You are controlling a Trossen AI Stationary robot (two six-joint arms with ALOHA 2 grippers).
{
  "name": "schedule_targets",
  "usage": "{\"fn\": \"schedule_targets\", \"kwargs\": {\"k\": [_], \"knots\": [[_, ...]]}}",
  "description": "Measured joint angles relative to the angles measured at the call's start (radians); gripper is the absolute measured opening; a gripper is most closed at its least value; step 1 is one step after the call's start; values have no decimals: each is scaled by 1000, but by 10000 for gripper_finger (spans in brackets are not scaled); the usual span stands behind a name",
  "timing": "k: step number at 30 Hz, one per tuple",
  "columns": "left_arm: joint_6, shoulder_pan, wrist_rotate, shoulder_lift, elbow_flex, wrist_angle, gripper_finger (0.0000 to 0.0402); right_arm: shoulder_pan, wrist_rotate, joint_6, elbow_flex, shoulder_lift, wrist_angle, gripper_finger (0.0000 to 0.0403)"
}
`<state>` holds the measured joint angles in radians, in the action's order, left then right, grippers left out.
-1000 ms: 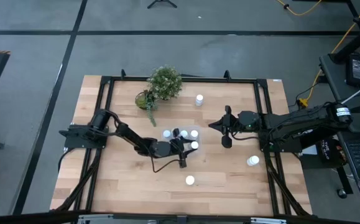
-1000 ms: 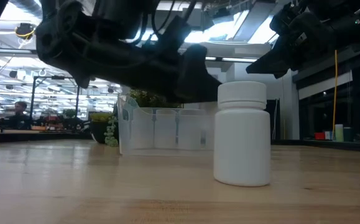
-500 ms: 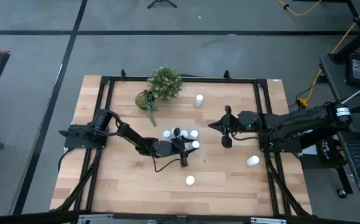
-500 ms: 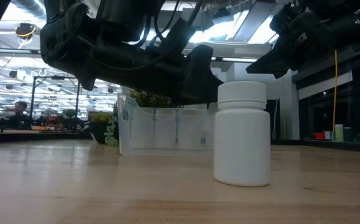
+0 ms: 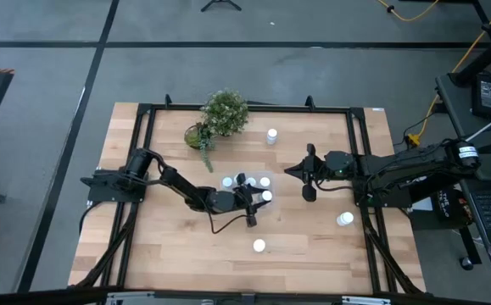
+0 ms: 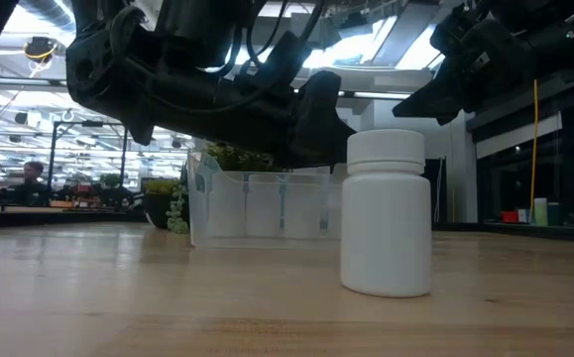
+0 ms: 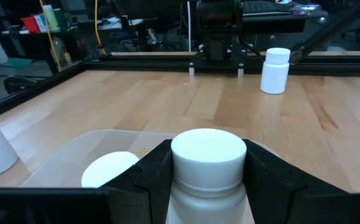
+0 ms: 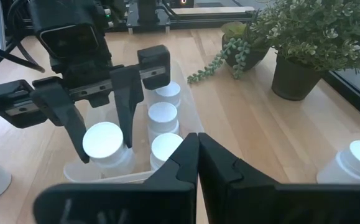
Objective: Pick and place pill bottles into a basket
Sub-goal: Put the pill bottle into the bin
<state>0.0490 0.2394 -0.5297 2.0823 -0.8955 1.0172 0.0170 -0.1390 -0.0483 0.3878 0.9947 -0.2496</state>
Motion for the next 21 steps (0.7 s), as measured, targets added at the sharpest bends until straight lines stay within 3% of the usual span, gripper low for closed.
{"fn": "schedule_targets", "kwargs": {"k": [21], "knots": [[-10, 8, -3, 0, 0, -25, 154, 0, 0, 0, 0, 0, 0, 12]]}}
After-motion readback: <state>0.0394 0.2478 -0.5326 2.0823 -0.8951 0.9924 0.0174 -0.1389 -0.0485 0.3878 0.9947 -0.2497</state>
